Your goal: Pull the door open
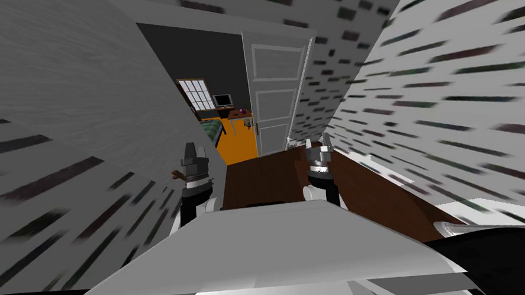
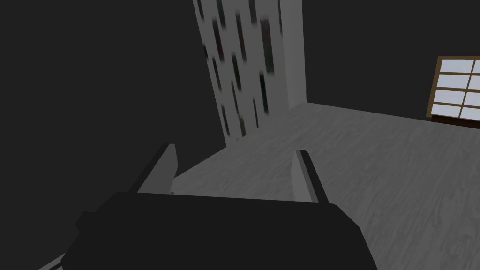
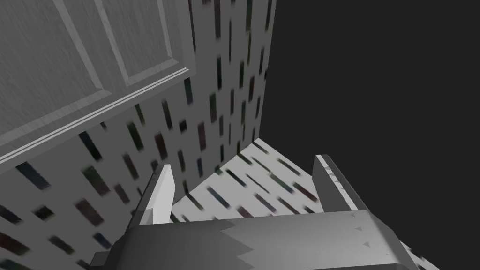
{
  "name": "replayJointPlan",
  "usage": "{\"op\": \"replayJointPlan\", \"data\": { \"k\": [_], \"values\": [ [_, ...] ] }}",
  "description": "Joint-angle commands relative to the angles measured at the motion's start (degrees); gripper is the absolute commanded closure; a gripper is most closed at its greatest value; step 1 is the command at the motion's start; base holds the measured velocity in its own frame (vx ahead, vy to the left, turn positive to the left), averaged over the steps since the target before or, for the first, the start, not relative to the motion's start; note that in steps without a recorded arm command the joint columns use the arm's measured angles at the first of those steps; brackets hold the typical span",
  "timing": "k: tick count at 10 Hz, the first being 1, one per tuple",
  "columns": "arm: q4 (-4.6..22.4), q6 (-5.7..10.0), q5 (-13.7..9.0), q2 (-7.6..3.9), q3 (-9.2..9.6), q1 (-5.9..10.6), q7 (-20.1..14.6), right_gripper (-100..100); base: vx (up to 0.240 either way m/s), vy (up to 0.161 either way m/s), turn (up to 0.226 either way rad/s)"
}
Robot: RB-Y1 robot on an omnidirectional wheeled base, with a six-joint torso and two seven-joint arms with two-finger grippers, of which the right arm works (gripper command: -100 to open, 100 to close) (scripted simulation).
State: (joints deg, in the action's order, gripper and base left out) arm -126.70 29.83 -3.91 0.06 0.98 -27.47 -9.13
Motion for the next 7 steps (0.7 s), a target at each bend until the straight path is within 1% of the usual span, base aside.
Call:
{"op": "replayJointPlan", "data": {
  "k": [1, 2, 5, 6, 7],
  "values": [
    [2.05, 0.45, -0.89, -0.67, -0.05, 0.73, -1.47, -100, 0.139, 0.057, 0.128],
    [2.59, 0.57, -1.12, -0.83, -0.07, 0.92, -1.86, -100, 0.096, -0.015, 0.106],
    [5.66, 1.24, -2.46, -1.64, -0.15, 2.00, -4.07, -100, 0.088, -0.018, 0.094],
    [7.20, 1.57, -3.12, -1.99, -0.19, 2.55, -5.17, -100, 0.105, -0.017, 0.119],
    [7.97, 1.74, -3.46, -2.17, -0.21, 2.82, -5.72, -100, 0.100, -0.003, 0.092]
  ]
}}
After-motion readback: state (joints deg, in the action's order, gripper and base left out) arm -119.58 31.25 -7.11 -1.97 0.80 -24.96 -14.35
